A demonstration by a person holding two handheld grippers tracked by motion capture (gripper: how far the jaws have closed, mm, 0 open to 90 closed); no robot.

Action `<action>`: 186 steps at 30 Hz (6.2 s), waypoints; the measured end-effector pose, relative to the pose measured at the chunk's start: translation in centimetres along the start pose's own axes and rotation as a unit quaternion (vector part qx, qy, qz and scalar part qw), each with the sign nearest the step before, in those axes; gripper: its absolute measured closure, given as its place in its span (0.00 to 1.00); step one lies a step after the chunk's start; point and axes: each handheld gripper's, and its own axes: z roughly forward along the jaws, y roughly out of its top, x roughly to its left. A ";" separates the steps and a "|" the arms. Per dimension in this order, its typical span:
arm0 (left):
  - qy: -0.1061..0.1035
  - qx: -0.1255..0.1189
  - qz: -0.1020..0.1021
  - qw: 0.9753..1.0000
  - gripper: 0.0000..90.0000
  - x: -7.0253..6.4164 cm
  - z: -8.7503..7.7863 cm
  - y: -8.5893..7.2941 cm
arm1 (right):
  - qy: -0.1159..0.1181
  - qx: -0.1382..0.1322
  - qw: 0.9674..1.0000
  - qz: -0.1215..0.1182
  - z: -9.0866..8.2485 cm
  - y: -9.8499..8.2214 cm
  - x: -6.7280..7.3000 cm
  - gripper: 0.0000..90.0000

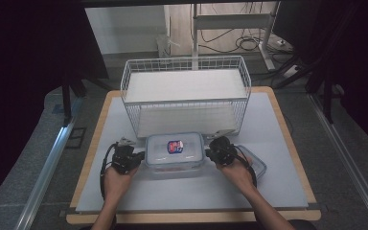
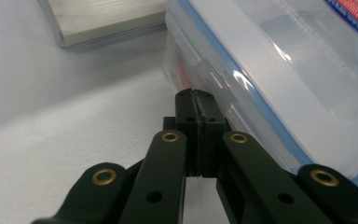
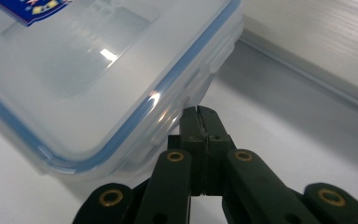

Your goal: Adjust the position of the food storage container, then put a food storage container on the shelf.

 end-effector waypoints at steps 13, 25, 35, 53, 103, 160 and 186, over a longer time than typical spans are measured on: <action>-0.029 0.021 0.024 0.999 1.00 -3.2 -1.4 -2.0 | -0.012 0.012 1.000 -0.018 -3.0 -3.0 1.2 1.00; -0.046 0.032 0.045 0.997 1.00 -6.1 -2.7 -3.9 | -0.005 0.011 1.000 -0.023 -5.5 -6.1 1.8 1.00; -0.006 0.008 0.094 0.996 0.46 -4.7 -4.0 -4.4 | 0.013 -0.008 0.999 -0.034 -6.7 -6.9 1.2 0.87; -0.018 0.011 0.080 0.997 0.21 -3.0 -4.7 -5.1 | 0.046 -0.040 0.996 -0.064 -8.4 -8.1 0.7 0.42; -0.268 0.067 -0.044 0.960 0.18 -2.9 0.2 -1.1 | 0.201 0.049 0.970 0.127 -3.2 -3.5 -0.5 0.12; -0.227 -0.015 -0.016 0.974 0.56 -4.3 -3.8 -2.6 | 0.232 -0.050 0.958 0.161 -7.0 -5.8 -1.7 0.58; -0.214 -0.079 -0.003 0.974 0.57 -4.2 -7.7 3.3 | 0.218 -0.118 0.960 0.132 -10.7 -0.6 -2.2 0.58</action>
